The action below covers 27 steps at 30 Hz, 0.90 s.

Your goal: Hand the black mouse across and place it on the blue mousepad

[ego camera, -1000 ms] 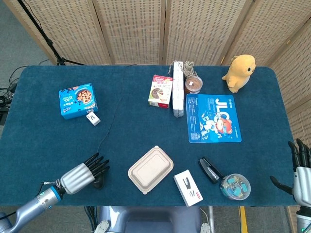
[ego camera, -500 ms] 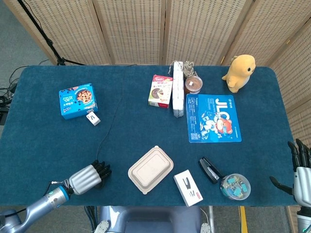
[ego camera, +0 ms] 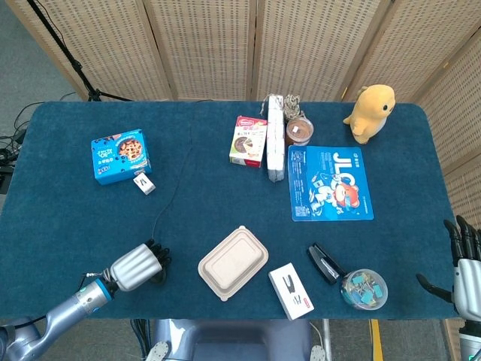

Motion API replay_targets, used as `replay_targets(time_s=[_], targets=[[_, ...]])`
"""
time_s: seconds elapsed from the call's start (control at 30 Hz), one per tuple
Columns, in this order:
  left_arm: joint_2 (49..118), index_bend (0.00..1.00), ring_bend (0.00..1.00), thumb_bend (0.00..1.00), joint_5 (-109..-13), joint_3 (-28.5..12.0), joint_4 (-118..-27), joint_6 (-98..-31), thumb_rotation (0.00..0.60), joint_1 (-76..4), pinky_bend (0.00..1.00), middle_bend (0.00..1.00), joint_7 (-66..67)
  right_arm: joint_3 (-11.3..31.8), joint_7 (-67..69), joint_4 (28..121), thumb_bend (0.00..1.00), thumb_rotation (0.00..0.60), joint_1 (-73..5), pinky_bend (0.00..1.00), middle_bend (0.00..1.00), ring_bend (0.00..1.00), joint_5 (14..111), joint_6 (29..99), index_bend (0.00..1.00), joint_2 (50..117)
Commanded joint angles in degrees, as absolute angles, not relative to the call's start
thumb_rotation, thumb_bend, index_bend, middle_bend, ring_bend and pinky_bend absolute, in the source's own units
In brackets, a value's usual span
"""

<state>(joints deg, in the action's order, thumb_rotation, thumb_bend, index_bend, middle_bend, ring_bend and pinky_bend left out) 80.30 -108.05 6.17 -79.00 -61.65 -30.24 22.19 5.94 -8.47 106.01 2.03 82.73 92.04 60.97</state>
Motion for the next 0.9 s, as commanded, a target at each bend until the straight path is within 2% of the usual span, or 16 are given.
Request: replay_targets(time_s=[0.03,0.33,0.47,0.6,0.7,0.9], targets=[[79.92,0.51,0.41,0.25,-106.65,4.37,-79.79,-61.75,0.6,-31.3,0.45,0.5,22.1,5.97,-8.49,105.99,0.0,0.6,1.96,0.0,0.0,0.0,82.58,91.88,0.0,60.99],[77.7,0.51,0.41,0.26,-97.16,-5.55,-86.62,-55.06,0.6,-38.43,0.45,0.5,23.7,6.92,-8.3,105.61,0.0,0.6,1.41,0.0,0.0,0.0,80.13,90.72,0.0,60.89],[78.33,0.51,0.42,0.26,-90.19,-10.97,-88.67,-48.78,0.6,-43.46,0.45,0.5,25.62,7.54,-7.75,105.1,0.0,0.6,1.22,0.0,0.0,0.0,77.86,89.77,0.0,60.7],[81.82,0.51,0.42,0.26,-81.56,-15.59,-87.26,-42.26,0.6,-49.53,0.45,0.5,32.37,8.34,-6.66,104.5,0.0,0.6,0.87,0.0,0.0,0.0,75.24,88.41,0.0,60.32],[85.7,0.51,0.42,0.26,-75.17,-17.41,-84.74,-39.27,0.6,-53.78,0.45,0.5,37.17,8.62,-6.16,104.39,0.0,0.6,0.72,0.0,0.0,0.0,74.17,87.74,0.0,60.01],[94.51,0.51,0.42,0.26,-65.64,-17.94,-77.61,-36.96,0.6,-62.11,0.46,0.5,46.61,9.11,-5.21,103.9,0.0,0.6,0.5,0.0,0.0,0.0,72.7,86.9,0.0,59.47]])
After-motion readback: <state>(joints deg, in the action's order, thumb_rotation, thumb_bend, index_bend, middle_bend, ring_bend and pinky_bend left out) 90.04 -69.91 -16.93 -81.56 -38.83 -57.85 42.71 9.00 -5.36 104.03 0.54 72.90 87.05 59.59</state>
